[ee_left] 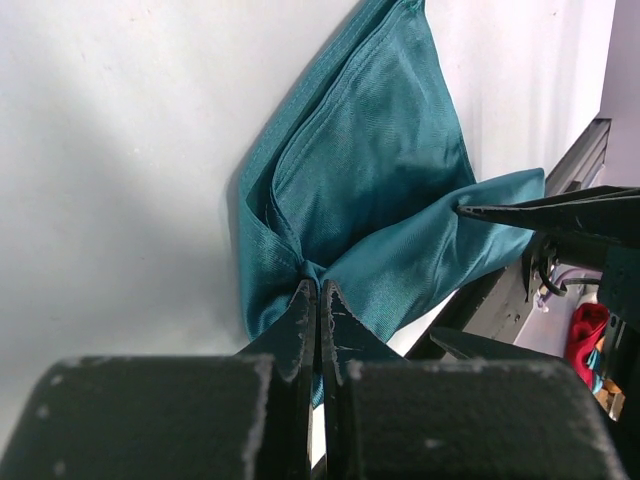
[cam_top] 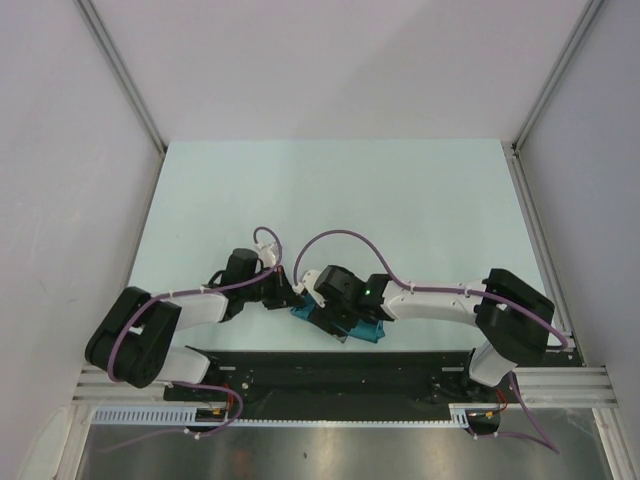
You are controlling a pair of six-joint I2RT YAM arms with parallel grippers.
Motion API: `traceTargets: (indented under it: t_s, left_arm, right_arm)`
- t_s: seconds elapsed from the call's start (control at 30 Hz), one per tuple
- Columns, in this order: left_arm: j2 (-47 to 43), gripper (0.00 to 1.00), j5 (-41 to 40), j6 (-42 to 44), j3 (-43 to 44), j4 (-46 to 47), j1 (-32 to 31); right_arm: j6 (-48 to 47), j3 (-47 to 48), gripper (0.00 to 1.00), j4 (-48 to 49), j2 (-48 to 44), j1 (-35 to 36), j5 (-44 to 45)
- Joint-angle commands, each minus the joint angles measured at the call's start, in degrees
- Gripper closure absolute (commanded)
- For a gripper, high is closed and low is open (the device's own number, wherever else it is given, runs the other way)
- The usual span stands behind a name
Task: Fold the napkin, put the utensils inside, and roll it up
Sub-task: Roll the napkin with the utensil
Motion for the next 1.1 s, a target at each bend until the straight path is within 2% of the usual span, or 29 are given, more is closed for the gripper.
traceTargets:
  t_s: [0.0, 0.27, 0.37, 0.4, 0.47, 0.5, 0.57, 0.67, 0.77, 0.8, 0.9, 1.0, 1.07]
  left_arm:
    - [0.87, 1.00, 1.57, 1.49, 0.91, -1.53, 0.06]
    - [0.52, 1.00, 1.40, 1.41, 1.08, -1.79, 0.06]
    - [0.25, 1.00, 1.14, 1.14, 1.52, -2.06, 0.06]
    - [0.16, 1.00, 1.22, 1.05, 1.78, -2.23, 0.06]
    - [0.08, 0.99, 0.96, 0.79, 2.48, -2.41, 0.06]
    - [-0.27, 0.97, 0.96, 0.53, 3.27, -2.50, 0.06]
    - [-0.71, 0.94, 0.26, 0.00, 4.15, -2.50, 0.06]
    - [-1.42, 0.86, -0.79, -0.70, 6.44, -3.02, 0.06]
    - [-2.30, 0.71, -2.46, -0.71, 8.29, -4.25, 0.15]
    - [-2.65, 0.63, -3.08, -0.27, 8.55, -4.60, 0.15]
    - [-4.66, 0.46, -5.97, 1.40, 7.94, -6.89, 0.15]
    - [-6.86, 0.38, -7.13, 2.98, 6.71, -7.86, 0.15]
    - [-7.48, 0.37, -6.95, 3.60, 5.39, -7.95, 0.15]
  right_arm:
    - [-0.53, -0.69, 0.24, 1.01, 1.11, 0.42, 2.13]
    - [1.49, -0.59, 0.29, -1.45, 2.08, 0.33, -0.94]
    - [1.93, -1.03, 0.40, -2.07, 2.17, 0.33, -2.08]
    - [2.98, -1.12, 0.47, -2.07, 2.52, 0.33, -2.17]
    - [3.60, -1.38, 0.53, -2.07, 2.78, 0.33, -3.93]
    - [3.86, -1.47, 0.58, -2.16, 2.96, 0.33, -4.28]
    - [4.04, -1.56, 0.60, -2.33, 3.84, 0.16, -5.59]
    - [4.22, -1.12, 0.66, -2.95, 5.68, -0.37, -7.79]
    - [5.01, -0.95, 0.69, -3.39, 7.17, -0.98, -10.60]
    - [5.18, -1.03, 0.69, -3.47, 7.35, -1.59, -11.31]
    - [5.80, -1.47, 0.70, -3.04, 7.53, -3.61, -14.64]
    - [5.71, -1.65, 0.70, -2.95, 7.88, -5.20, -18.07]
    - [5.36, -1.56, 0.70, -3.03, 7.97, -6.78, -21.06]
